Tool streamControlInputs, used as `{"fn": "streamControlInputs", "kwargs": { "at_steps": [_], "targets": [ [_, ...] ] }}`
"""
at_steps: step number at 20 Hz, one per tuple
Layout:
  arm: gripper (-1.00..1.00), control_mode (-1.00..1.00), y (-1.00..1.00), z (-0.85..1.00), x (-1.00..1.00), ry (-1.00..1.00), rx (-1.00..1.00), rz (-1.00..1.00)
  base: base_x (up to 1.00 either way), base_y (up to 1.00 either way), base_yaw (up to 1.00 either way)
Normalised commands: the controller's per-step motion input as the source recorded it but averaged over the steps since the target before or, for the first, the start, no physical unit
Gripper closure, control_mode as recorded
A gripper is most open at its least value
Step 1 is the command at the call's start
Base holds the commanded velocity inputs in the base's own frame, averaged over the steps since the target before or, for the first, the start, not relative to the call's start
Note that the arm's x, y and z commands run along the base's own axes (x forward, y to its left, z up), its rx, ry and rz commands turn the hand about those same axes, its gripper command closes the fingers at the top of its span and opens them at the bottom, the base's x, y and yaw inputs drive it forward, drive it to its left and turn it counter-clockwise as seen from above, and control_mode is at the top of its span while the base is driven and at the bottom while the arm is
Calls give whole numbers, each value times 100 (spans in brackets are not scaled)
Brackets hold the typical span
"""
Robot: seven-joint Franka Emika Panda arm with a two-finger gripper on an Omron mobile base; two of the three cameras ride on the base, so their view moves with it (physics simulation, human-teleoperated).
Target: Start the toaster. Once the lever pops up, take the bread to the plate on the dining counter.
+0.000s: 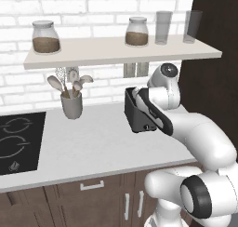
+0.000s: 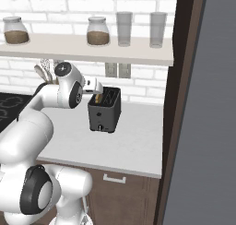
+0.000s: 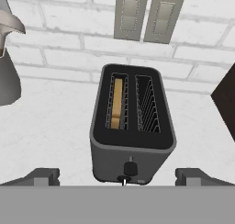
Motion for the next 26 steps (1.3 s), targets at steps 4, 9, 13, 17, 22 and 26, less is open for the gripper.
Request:
{"fn": "streamControlInputs", "kwargs": {
  "at_steps": [4, 9, 13, 17, 22, 26],
  "targets": [
    [-100, -100, 0, 0, 0, 0, 0, 0, 0, 0, 0],
    [-100, -100, 0, 0, 0, 0, 0, 0, 0, 0, 0],
    [-100, -100, 0, 0, 0, 0, 0, 0, 0, 0, 0],
    [-100, -100, 0, 0, 0, 0, 0, 0, 0, 0, 0],
    [-100, -100, 0, 0, 0, 0, 0, 0, 0, 0, 0],
    [-100, -100, 0, 0, 0, 0, 0, 0, 0, 0, 0]
  ]
}}
